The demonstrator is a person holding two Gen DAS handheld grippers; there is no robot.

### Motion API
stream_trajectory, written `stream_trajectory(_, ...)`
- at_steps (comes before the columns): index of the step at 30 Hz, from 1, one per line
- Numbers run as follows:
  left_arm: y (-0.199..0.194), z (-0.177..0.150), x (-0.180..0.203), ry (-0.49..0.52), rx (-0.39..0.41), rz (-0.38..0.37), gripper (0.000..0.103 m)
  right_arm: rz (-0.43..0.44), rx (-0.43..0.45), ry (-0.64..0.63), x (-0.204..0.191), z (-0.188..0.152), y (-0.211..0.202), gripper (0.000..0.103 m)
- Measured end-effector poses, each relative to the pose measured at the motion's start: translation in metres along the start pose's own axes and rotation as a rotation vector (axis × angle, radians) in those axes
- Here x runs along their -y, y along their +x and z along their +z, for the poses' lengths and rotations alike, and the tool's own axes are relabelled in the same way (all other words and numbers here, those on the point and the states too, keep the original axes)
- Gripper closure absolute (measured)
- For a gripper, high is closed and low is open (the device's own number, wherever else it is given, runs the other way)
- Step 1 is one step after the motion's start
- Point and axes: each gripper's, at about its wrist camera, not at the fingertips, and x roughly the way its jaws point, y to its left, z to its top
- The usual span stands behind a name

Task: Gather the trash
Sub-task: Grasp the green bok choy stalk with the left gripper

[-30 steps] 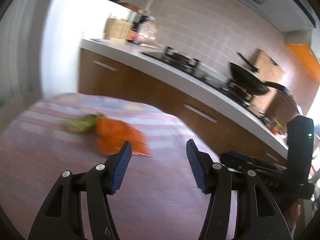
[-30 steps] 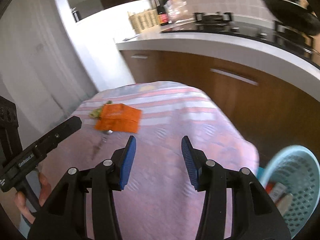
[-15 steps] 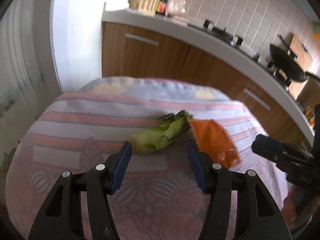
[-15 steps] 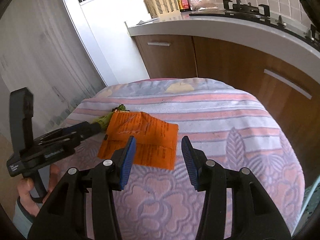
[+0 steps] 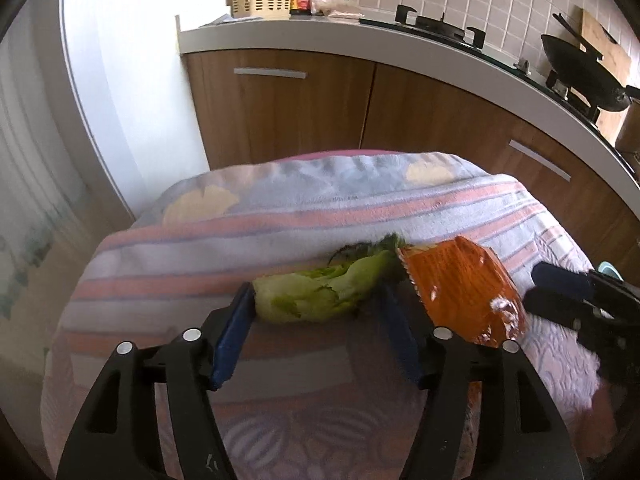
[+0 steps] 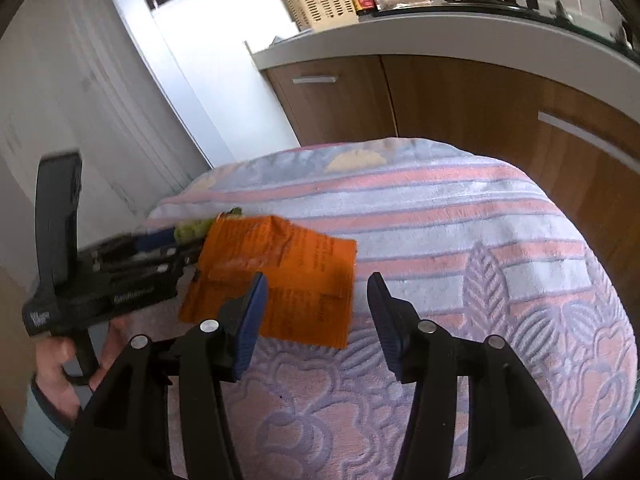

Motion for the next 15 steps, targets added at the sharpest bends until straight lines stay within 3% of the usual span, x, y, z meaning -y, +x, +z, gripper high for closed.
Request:
stream_trajectory(4, -0.017, -0.011, 0.000, -0.035, -0.011, -0.104, 0.044, 0.025, 0.024, 0.037, 0.009, 0.000, -0.005, 0.054)
stream_trajectory(7, -0.028, -0.019, 0.002, -0.024, -0.014, -0.137, 0.047, 0.030, 0.032, 0.039, 0.009, -0.001, -0.007, 0.054)
stream_trajectory(11, -0.027, -0.017, 0.002, 0.036, 0.020, 0.017, 0.047, 0.037, 0.033, 0.037, 0.009, -0.001, -0.007, 0.053)
stream_trajectory(15, -0.008, -0.003, 0.004, 0.083, 0.010, 0.008, 0.045, 0.047, 0.031, 0.036, 0.009, -0.002, -0.008, 0.051)
